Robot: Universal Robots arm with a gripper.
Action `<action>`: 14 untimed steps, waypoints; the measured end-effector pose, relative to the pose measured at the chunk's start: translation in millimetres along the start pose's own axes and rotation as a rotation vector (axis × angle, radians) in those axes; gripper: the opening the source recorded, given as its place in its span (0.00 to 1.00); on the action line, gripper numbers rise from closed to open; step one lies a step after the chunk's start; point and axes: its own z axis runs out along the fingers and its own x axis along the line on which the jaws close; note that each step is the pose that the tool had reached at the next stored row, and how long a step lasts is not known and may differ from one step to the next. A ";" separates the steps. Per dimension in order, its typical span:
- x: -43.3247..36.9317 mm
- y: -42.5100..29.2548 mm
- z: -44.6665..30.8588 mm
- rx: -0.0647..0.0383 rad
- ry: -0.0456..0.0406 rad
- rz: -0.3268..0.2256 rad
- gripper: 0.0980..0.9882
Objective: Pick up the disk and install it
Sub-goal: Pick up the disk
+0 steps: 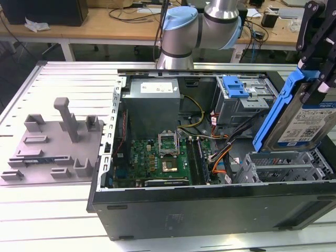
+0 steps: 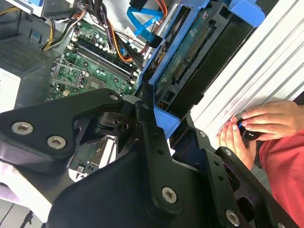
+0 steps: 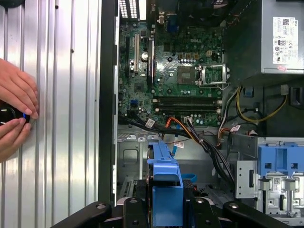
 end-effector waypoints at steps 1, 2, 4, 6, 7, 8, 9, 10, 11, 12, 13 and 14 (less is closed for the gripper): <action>0.0 -0.3 0.3 0.000 0.0001 0.000 0.30; 0.0 -0.5 0.6 0.000 0.0000 0.000 0.30; 0.0 -0.7 1.4 0.000 0.0000 0.000 0.30; 0.0 -0.8 2.3 0.000 0.0001 0.000 0.30; 0.0 -0.9 2.8 0.000 0.0000 0.000 0.30; 0.0 -1.0 3.0 0.000 0.0001 0.000 0.30; 0.1 -1.1 3.4 0.000 0.0000 0.000 0.30; 0.1 -1.3 3.7 0.000 -0.0001 0.000 0.30; 0.0 -1.4 4.0 0.000 0.0000 0.000 0.30; 0.0 -1.5 4.2 0.000 0.0000 0.000 0.30; 0.1 -1.7 4.5 0.000 0.0000 0.000 0.30; 0.1 -1.7 4.9 0.000 0.0000 0.000 0.30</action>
